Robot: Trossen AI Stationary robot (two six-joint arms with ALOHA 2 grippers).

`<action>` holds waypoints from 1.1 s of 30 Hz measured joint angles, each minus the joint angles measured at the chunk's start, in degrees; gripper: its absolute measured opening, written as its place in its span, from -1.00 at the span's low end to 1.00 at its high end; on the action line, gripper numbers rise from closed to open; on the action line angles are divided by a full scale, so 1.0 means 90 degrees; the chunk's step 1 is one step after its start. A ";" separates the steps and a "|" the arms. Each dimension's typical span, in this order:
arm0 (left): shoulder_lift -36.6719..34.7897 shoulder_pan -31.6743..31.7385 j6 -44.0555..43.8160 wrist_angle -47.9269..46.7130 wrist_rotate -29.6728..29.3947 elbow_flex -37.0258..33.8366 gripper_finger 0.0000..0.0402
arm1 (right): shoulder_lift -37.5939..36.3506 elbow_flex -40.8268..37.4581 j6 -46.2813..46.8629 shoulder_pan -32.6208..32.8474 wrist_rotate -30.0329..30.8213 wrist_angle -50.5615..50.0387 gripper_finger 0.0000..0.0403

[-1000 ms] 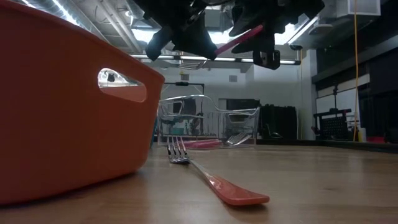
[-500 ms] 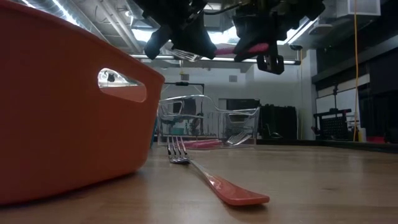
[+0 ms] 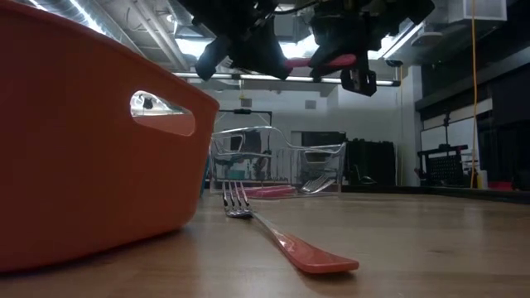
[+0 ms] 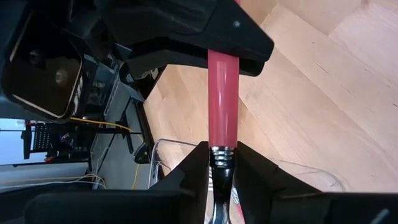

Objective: Sort silverware by color (type)
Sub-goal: Put the pink fork into the transparent bin

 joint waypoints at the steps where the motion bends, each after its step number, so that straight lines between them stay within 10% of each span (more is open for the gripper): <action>1: 0.0000 -0.0015 0.0000 0.0002 -0.0004 0.0000 -0.68 | -0.0002 0.0000 0.0000 0.0001 0.0007 -0.0005 -0.99; 33: -0.0272 -0.0134 0.0536 0.0188 -0.2186 0.0032 -0.67 | 0.0025 -0.0035 0.0095 -0.0484 0.1433 -0.0208 -1.00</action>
